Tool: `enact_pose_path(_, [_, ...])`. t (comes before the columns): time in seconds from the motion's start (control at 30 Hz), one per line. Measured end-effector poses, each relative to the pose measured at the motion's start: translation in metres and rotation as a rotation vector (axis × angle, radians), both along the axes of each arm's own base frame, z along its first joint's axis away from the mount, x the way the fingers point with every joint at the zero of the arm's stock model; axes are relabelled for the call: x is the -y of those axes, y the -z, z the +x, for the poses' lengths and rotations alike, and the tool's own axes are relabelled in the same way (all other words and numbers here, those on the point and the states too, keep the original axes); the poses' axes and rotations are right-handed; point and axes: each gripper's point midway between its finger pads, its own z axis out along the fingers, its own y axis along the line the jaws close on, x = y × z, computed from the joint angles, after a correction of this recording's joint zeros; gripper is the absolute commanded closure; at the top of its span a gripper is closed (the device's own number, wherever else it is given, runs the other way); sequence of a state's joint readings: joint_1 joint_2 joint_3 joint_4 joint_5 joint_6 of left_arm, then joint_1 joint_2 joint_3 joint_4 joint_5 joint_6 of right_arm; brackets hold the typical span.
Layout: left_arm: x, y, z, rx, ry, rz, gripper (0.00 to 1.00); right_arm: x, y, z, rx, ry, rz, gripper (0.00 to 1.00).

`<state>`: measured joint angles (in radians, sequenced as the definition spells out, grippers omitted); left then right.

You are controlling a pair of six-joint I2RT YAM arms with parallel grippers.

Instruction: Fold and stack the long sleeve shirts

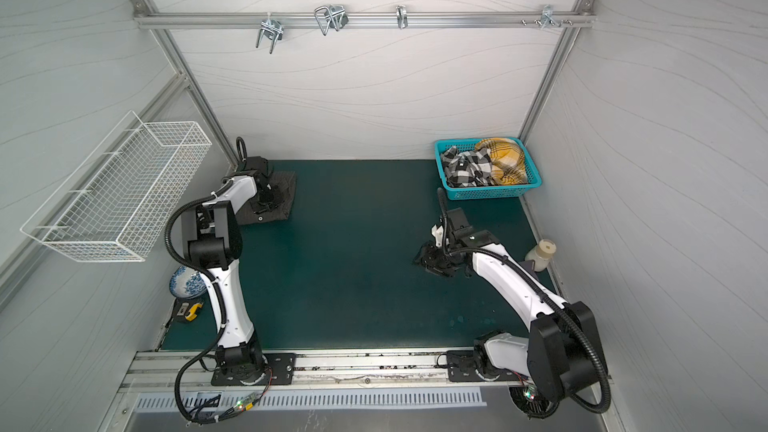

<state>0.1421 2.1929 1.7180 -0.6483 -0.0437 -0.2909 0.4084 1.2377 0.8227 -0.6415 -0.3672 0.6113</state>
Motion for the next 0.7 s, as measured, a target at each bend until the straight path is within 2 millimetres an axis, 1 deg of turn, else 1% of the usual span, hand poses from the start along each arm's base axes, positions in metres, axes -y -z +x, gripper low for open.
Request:
enact_pose_path(0.07, [0.002,0.0,0.001,0.005,0.008,-0.013,0.72,0.002,0.0,-0.001,-0.002,0.003,-0.009,0.49])
enact_pose_path(0.2, [0.01,-0.006,0.004,0.026,0.006,-0.048,0.56,0.005,-0.007,0.001,0.008,0.011,-0.027,0.49])
enact_pose_path(0.27, [0.017,-0.017,0.005,0.048,0.018,-0.061,0.48,0.005,-0.016,0.006,0.032,0.016,-0.033,0.49])
enact_pose_path(0.3, [0.02,-0.026,0.005,0.063,0.021,-0.064,0.45,0.005,-0.023,0.009,0.051,0.019,-0.034,0.49])
enact_pose_path(0.37, [0.028,-0.051,0.005,0.11,0.028,-0.074,0.44,0.007,-0.041,0.018,0.097,0.03,-0.031,0.49])
enact_pose_path(0.47, [0.047,-0.1,-0.003,0.206,0.061,-0.083,0.44,0.014,-0.072,0.032,0.19,0.067,-0.019,0.48])
enact_pose_path(0.5, [0.058,-0.119,-0.009,0.245,0.08,-0.091,0.44,0.018,-0.084,0.037,0.227,0.085,-0.016,0.48])
enact_pose_path(0.6, [0.089,-0.166,-0.035,0.346,0.144,-0.116,0.44,0.034,-0.116,0.044,0.343,0.145,-0.022,0.45])
enact_pose_path(0.63, [0.098,-0.176,-0.044,0.373,0.166,-0.122,0.43,0.039,-0.124,0.044,0.375,0.162,-0.025,0.43])
enact_pose_path(0.7, [0.116,-0.193,-0.067,0.422,0.212,-0.127,0.43,0.048,-0.142,0.043,0.452,0.199,-0.025,0.29])
